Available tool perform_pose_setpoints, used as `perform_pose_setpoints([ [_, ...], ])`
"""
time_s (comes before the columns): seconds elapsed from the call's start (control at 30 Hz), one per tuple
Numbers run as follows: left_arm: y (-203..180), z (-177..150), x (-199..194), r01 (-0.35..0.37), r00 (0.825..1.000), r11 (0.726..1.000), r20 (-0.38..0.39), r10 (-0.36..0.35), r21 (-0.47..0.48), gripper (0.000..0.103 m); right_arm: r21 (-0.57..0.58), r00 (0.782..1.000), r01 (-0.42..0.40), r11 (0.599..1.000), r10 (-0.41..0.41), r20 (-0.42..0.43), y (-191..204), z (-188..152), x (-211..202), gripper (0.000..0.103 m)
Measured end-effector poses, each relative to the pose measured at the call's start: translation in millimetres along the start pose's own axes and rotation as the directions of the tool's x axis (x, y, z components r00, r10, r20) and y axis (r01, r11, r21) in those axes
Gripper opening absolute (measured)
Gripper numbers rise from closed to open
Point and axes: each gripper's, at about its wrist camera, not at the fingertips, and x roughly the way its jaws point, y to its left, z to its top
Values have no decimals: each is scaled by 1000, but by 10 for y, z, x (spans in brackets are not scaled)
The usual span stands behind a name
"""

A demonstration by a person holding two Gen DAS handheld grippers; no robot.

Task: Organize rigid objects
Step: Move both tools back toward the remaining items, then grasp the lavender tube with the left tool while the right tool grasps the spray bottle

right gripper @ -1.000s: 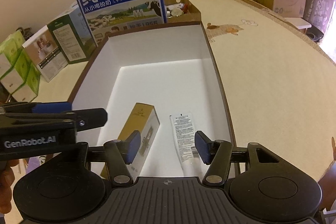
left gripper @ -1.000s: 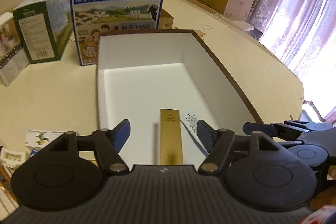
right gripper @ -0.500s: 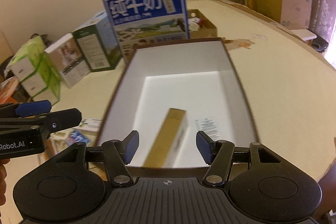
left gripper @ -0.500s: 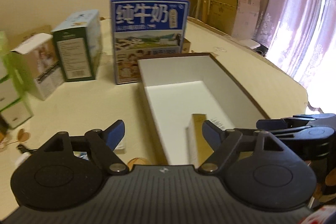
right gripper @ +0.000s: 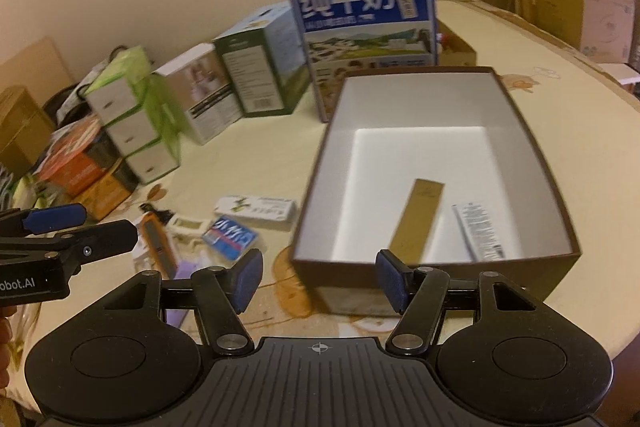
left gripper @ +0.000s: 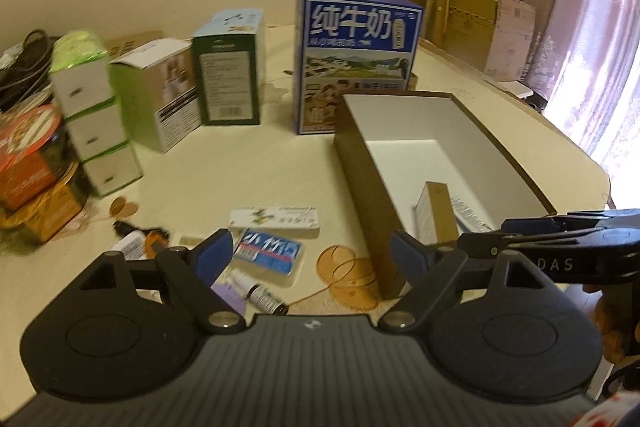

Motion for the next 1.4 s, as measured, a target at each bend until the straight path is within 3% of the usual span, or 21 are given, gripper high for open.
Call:
perform_pose_setpoints([
  [0.2, 161, -178, -158, -19, 1000, 999, -7, 19, -37, 82, -10, 997, -68, 998, 68, -21, 214, -181, 17, 60],
  [0.67, 464, -624, -319, -72, 996, 991, -60, 65, -115, 80, -33, 992, -114, 993, 112, -50, 485, -417, 122, 60],
  [0.93, 577, -810, -186, -107, 989, 984, -115, 91, -140, 77, -115, 981, -147, 982, 130, -146, 665, -536, 346, 60],
  [1.1, 607, -891, -65, -122, 985, 983, -137, 103, -139, 76, -54, 969, -170, 984, 157, -190, 634, -601, 515, 60],
  [1.23, 644, -959, 58, -127, 982, 982, -156, 105, -142, 75, -65, 971, -167, 984, 152, -187, 629, -653, 619, 59],
  [1.4, 669, -1019, 256, -126, 979, 983, -179, 101, -133, 67, -82, 971, -171, 982, 154, -184, 643, -705, 765, 55],
])
